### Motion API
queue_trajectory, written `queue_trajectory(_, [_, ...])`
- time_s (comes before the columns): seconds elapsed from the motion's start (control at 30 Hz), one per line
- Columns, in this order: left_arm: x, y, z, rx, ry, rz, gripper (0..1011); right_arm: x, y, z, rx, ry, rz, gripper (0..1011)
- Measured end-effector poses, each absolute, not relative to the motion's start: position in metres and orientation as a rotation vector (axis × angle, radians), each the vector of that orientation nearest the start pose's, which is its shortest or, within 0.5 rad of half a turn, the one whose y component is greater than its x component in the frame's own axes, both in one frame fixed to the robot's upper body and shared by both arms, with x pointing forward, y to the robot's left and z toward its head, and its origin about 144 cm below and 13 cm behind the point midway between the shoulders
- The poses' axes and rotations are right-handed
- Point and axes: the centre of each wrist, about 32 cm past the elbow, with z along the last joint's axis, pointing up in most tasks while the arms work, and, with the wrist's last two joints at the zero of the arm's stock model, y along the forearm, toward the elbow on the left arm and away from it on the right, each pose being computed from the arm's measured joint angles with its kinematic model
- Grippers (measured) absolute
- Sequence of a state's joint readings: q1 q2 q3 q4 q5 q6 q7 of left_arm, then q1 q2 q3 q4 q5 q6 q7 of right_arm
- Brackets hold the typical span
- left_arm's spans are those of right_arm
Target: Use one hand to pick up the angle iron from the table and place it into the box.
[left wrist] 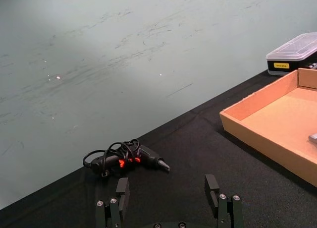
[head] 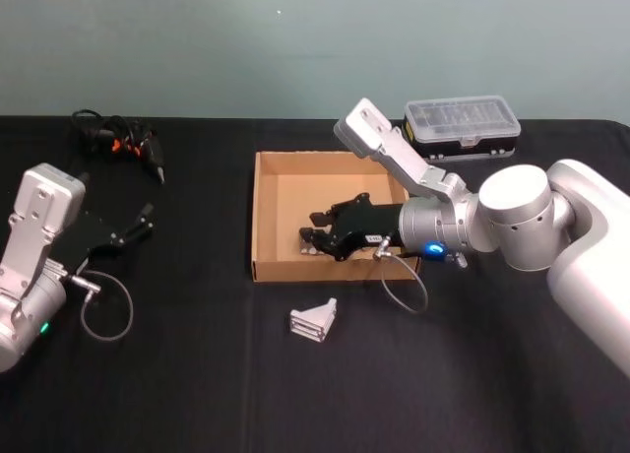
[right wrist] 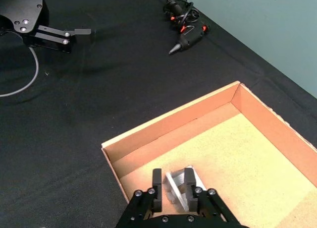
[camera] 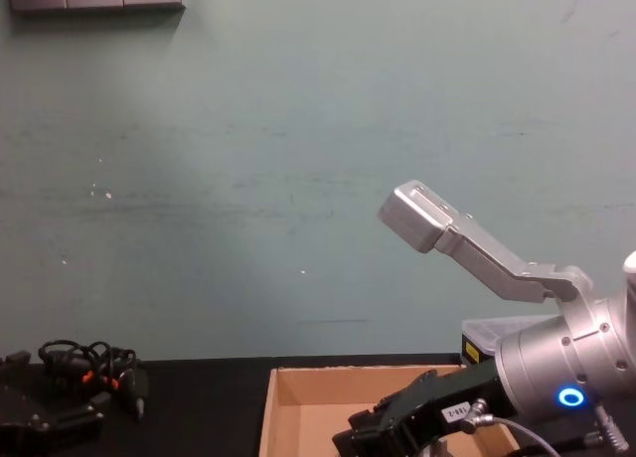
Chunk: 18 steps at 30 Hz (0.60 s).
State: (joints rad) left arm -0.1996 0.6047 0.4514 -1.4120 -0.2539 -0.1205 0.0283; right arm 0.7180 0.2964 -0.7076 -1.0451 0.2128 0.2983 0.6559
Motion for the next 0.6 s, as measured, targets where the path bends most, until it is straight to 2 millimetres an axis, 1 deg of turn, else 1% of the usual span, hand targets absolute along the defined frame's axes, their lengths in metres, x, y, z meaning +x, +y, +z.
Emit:
queue_trajectory(0.03, [0.489, 0.310, 1.140, 0.305, -0.285, 1.248, 1000, 0.615, -0.188, 1.209, -0.553, 0.015, -0.553, 273])
queue_trajectory(0.07, [0.489, 0.310, 1.140, 0.304, -0.285, 1.248, 1000, 0.614, -0.189, 1.208, -0.550, 0.014, -0.555, 313])
queue_trajectory(0.13, [0.489, 0.310, 1.140, 0.305, -0.285, 1.248, 1000, 0.613, -0.189, 1.208, -0.544, 0.010, -0.562, 343])
queue_trajectory(0.17, [0.489, 0.310, 1.140, 0.304, -0.285, 1.248, 1000, 0.612, -0.190, 1.209, -0.535, 0.004, -0.572, 409])
queue_trajectory(0.2, [0.489, 0.310, 1.140, 0.305, -0.285, 1.248, 1000, 0.612, -0.190, 1.209, -0.531, 0.001, -0.577, 449])
queue_trajectory(0.23, [0.489, 0.310, 1.140, 0.305, -0.285, 1.248, 1000, 0.612, -0.191, 1.210, -0.525, -0.003, -0.584, 449])
queue_trajectory(0.27, [0.489, 0.310, 1.140, 0.305, -0.285, 1.248, 1000, 0.610, -0.192, 1.212, -0.513, -0.014, -0.599, 510])
queue_trajectory(0.3, [0.489, 0.310, 1.140, 0.304, -0.285, 1.248, 1000, 0.609, -0.193, 1.212, -0.506, -0.019, -0.607, 510])
queue_trajectory(0.33, [0.489, 0.310, 1.140, 0.304, -0.285, 1.248, 1000, 0.609, -0.194, 1.213, -0.500, -0.024, -0.615, 541])
queue_trajectory(0.37, [0.489, 0.310, 1.140, 0.305, -0.285, 1.248, 1000, 0.606, -0.196, 1.214, -0.485, -0.035, -0.633, 609])
queue_trajectory(0.43, [0.489, 0.310, 1.140, 0.304, -0.285, 1.248, 1000, 0.604, -0.199, 1.215, -0.472, -0.045, -0.648, 650])
queue_trajectory(0.53, [0.489, 0.310, 1.140, 0.305, -0.285, 1.248, 1000, 0.598, -0.204, 1.217, -0.438, -0.067, -0.681, 739])
queue_trajectory(0.6, [0.489, 0.310, 1.140, 0.304, -0.285, 1.248, 1000, 0.593, -0.208, 1.218, -0.407, -0.083, -0.700, 818])
